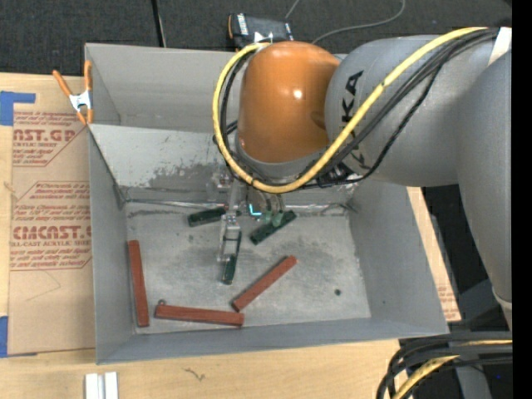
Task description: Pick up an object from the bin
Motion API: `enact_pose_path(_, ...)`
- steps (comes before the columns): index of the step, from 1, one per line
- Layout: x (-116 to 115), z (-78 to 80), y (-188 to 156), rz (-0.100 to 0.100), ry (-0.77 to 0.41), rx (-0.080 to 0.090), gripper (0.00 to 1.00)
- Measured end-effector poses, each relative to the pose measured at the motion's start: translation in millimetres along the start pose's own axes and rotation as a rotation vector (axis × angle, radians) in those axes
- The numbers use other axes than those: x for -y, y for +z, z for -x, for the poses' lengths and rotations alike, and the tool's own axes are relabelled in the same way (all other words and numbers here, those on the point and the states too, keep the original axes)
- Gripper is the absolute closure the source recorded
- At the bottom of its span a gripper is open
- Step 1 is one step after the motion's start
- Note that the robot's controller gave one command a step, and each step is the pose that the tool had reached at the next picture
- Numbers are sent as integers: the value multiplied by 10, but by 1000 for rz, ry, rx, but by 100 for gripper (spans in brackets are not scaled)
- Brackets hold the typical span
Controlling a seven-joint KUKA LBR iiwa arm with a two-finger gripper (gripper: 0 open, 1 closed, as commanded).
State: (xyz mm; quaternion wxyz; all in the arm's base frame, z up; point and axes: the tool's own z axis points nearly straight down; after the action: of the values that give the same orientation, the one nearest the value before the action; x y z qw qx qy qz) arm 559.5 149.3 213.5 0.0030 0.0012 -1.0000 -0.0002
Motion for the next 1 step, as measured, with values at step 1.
enact_pose_path(1,297,-619,1007,-2,-214,-3,0)
